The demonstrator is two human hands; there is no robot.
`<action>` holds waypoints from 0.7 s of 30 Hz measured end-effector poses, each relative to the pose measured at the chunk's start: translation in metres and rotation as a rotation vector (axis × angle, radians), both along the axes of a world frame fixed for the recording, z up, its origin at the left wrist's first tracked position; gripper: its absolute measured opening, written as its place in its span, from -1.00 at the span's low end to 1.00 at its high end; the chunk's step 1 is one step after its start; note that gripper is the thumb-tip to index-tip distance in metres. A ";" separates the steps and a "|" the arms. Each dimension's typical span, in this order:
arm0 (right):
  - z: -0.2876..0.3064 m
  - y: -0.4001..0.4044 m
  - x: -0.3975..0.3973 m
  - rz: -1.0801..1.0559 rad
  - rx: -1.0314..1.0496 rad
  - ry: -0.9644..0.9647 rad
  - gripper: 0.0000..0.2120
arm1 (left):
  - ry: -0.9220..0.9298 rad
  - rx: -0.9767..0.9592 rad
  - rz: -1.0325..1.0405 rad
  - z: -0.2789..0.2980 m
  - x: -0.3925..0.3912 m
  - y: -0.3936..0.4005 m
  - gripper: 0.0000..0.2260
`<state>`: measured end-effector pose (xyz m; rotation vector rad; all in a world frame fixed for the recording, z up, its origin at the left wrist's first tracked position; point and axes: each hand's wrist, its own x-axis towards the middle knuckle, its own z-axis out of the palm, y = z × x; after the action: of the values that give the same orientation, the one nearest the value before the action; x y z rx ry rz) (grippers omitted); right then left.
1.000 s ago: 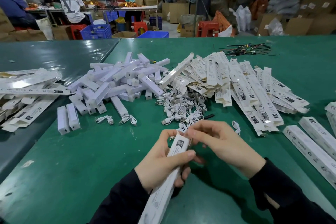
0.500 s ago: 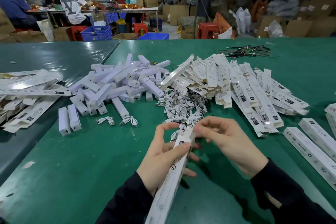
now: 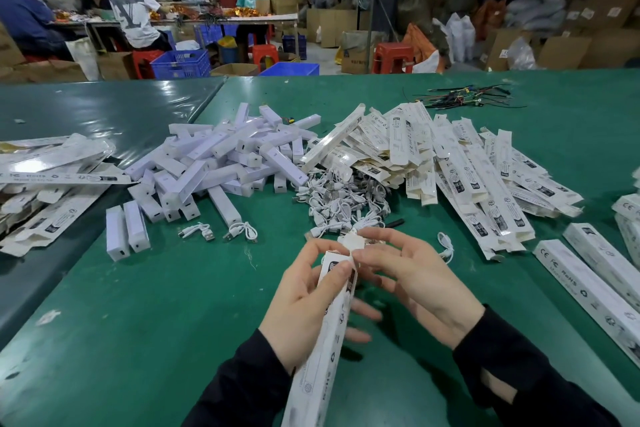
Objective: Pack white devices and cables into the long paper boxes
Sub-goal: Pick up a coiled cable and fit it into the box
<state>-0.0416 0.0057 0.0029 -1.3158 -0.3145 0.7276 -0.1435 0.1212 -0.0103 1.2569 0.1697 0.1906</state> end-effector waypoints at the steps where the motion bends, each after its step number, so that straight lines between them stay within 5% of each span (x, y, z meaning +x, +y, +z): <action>1: 0.000 0.000 0.000 -0.010 0.013 0.009 -0.52 | 0.027 0.040 -0.018 0.000 -0.001 -0.001 -0.80; 4: 0.001 -0.001 0.003 -0.028 0.059 0.059 -0.45 | 0.046 -0.011 -0.076 0.000 -0.002 0.000 -0.85; 9: 0.005 -0.004 0.007 -0.039 0.074 0.167 -0.50 | -0.051 -0.264 -0.208 0.005 -0.003 0.005 -0.64; 21: 0.011 -0.003 -0.005 0.201 0.031 0.220 -0.87 | -0.068 -0.014 -0.030 0.002 -0.003 0.002 -0.62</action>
<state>-0.0464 0.0025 0.0134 -1.1723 -0.2815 1.0238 -0.1464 0.1233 -0.0088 1.2370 0.0938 0.2054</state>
